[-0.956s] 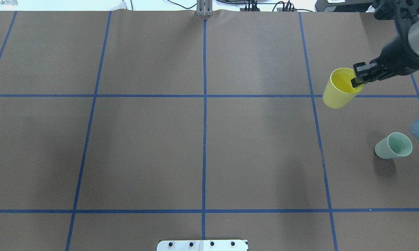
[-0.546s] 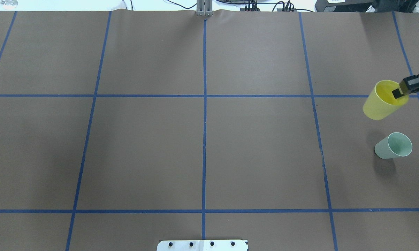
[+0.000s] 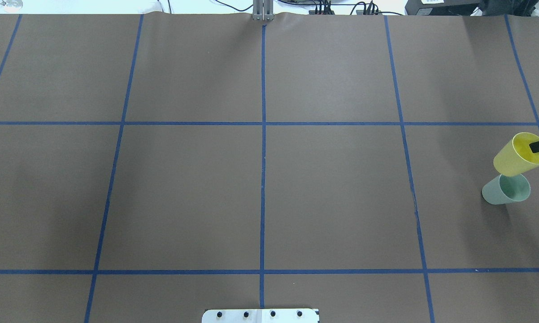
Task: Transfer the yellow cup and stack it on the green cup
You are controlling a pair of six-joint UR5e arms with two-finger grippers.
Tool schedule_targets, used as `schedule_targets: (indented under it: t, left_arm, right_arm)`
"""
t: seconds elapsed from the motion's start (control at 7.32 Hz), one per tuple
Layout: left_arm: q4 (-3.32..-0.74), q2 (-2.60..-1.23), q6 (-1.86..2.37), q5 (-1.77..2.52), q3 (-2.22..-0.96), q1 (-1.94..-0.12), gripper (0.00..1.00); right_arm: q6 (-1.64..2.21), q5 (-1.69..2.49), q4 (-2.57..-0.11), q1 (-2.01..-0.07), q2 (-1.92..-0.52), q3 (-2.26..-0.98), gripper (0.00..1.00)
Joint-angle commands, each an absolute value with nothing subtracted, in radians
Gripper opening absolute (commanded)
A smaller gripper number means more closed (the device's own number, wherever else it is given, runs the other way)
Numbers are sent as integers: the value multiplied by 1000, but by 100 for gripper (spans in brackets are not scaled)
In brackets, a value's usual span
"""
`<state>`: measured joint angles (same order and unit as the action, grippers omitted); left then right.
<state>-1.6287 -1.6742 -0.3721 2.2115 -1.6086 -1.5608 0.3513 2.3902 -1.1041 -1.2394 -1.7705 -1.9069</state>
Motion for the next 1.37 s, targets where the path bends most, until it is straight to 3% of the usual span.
schedule_targets:
  t: [0.0,1.23]
  left_arm:
    - [-1620,-1649,-368,2215,-1606,-1562,100]
    - [-1623,-1632,-365,2260,-1614,-1560,100]
  right_arm:
    - [353,2385,-1023,-1241,-1816,-1870,0]
    - [393,2359,-982,-1235,-1853,-1870,0]
